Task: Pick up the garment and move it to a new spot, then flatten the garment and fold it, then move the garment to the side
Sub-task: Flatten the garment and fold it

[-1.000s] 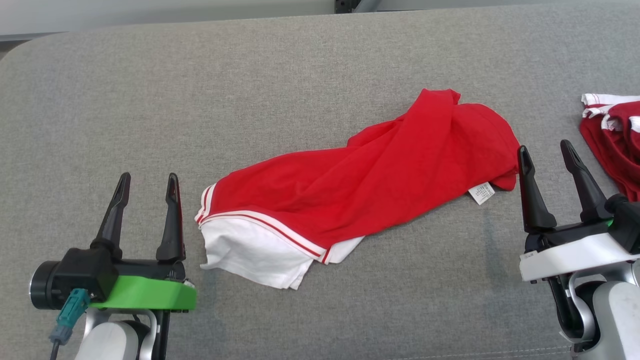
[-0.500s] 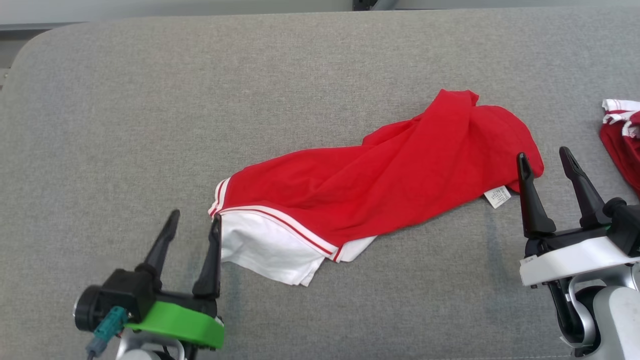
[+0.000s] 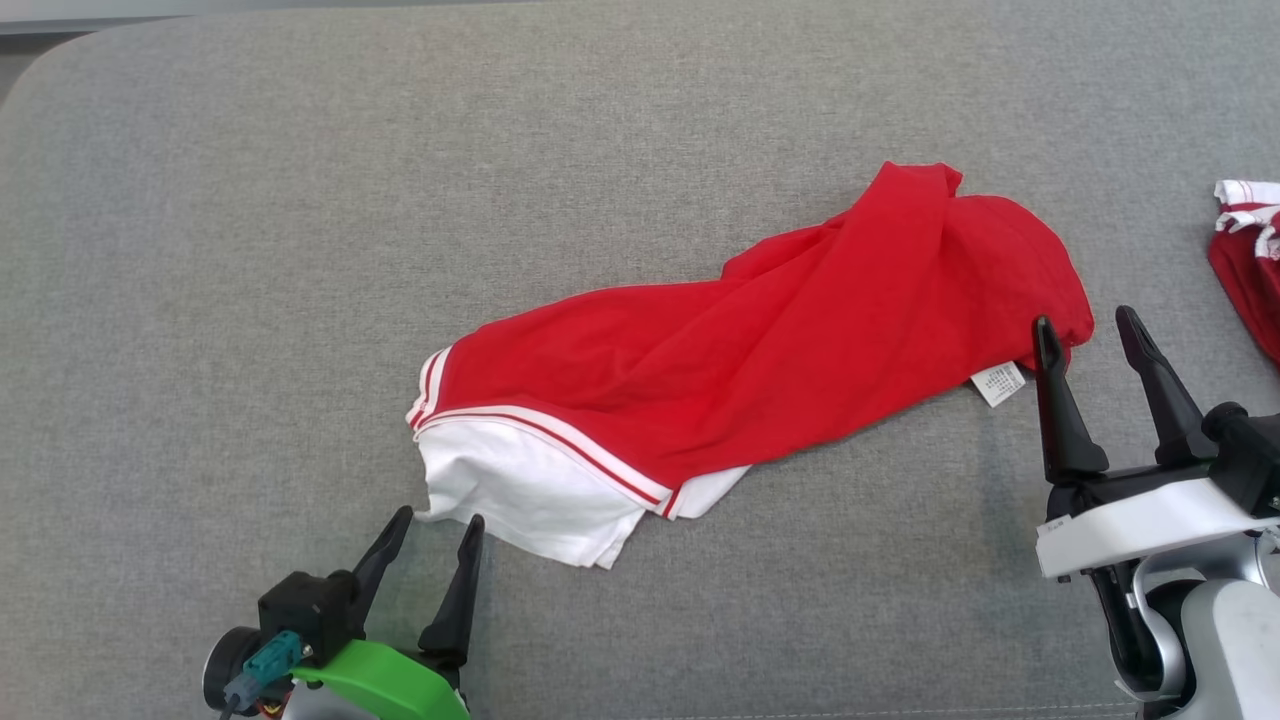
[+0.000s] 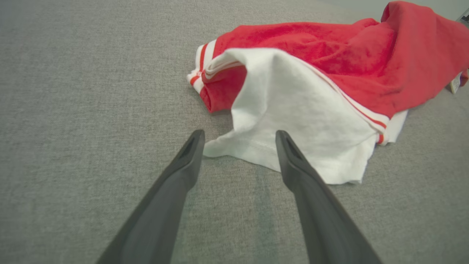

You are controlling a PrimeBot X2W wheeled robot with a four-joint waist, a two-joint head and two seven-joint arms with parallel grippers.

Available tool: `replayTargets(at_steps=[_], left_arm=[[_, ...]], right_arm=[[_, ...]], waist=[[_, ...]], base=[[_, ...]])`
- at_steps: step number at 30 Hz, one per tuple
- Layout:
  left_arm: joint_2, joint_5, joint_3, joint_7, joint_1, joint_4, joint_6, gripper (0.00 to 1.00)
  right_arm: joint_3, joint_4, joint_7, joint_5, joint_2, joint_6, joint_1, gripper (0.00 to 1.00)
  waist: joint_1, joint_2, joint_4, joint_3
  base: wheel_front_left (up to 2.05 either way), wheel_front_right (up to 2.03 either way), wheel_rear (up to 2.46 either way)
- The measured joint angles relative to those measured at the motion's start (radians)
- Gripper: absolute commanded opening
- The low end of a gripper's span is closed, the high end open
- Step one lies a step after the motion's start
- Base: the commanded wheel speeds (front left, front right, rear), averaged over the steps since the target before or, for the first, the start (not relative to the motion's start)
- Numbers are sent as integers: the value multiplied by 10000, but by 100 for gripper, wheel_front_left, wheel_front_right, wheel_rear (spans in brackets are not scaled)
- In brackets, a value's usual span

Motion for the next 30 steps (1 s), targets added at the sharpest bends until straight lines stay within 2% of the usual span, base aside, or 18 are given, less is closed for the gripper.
replayTargets(at_steps=[1, 2, 3, 9, 14, 26, 27, 29, 30], left_arm=[[4, -19, -31, -2, -88, 128, -46, 100], [2, -75, -23, -59, -145, 232, -90, 42], [2, -123, -21, -92, -188, 297, -105, 0], [105, -234, -40, -90, -251, 562, -255, 0], [155, -255, -44, -71, -389, 545, -265, 0], [182, -242, -88, -138, -837, 431, -263, 0], [182, -238, -94, -182, -854, 424, -257, 0], [184, -226, -84, -261, -887, 341, -215, 0], [190, -215, -67, -307, -889, 268, -186, 0]], right_arm=[[-25, 38, 0, 19, 6, 0, 2, 100], [-46, 92, 0, 42, 13, 0, 14, 100], [-104, 153, 2, 65, 27, 0, 54, 100], [-470, 725, 12, 178, 6, 0, 295, 100], [-769, 1781, -67, 391, -307, 0, 171, 100], [430, 3722, -295, 725, -1189, 0, -1756, 100], [502, 3776, -401, 723, -1250, 0, -1843, 54], [548, 3847, -596, 708, -1327, 0, -1959, 23], [573, 3841, -673, 686, -1375, 0, -1964, 0]], waist=[[0, 0, -28, 14], [0, 0, -59, 23], [0, 0, -90, 30], [0, 0, -189, 86], [0, 0, -164, 263], [0, 0, 36, 770], [0, 0, 60, 785], [0, 0, 106, 793], [0, 0, 119, 790]], base=[[0, 0, 0], [0, 0, 0], [0, 0, 0], [0, 0, 0], [0, 0, 0], [0, 0, 0], [0, 0, 0], [0, 0, 0], [0, 0, 0]])
